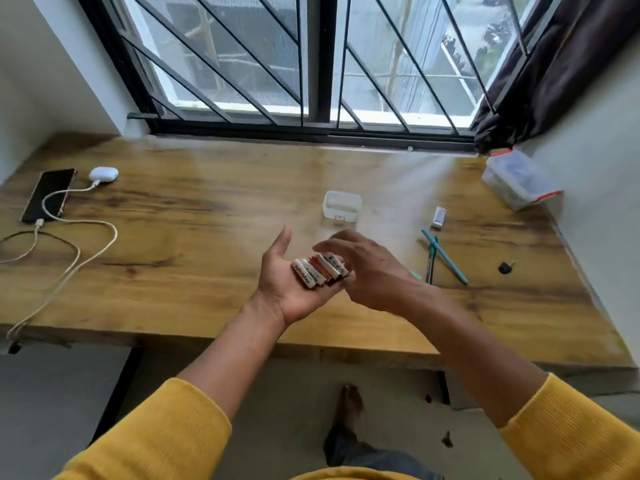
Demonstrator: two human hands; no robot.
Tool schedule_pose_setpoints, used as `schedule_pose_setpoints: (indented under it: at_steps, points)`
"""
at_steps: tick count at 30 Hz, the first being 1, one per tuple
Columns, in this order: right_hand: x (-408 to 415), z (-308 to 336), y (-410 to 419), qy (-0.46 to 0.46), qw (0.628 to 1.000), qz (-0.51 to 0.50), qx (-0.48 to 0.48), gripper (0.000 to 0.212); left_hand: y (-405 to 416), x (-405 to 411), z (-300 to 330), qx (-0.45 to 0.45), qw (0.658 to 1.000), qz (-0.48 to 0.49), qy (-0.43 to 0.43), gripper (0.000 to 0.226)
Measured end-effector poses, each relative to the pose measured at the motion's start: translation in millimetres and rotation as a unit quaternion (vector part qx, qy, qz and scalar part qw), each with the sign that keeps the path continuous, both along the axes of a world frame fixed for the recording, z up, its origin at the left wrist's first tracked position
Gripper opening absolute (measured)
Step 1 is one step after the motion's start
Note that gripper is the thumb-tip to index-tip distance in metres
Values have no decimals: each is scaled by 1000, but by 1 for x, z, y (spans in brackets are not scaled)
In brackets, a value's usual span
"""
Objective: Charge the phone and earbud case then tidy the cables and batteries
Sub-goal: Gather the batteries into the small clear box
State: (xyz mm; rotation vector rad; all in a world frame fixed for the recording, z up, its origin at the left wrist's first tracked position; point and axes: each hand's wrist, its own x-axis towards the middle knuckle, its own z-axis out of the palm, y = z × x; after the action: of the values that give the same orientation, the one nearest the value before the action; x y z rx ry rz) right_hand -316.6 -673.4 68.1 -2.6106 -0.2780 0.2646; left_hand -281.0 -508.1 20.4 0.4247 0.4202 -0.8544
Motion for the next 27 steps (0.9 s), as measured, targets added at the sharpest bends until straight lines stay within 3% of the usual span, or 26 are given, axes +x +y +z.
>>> schedule_pose_setpoints:
  at_steps: [8,16,27]
  points:
    - [99,-2,-43,18,995,98,-2,74,-24,81,1,0,1000,-25,-11,97]
    - [159,-10,-64,-38,998,52,10,61,-34,154,-8,5,999,-51,-6,90]
    - [208,-32,-62,-5,1000,-1,13,66,-43,245,-2,101,964,-242,-43,86]
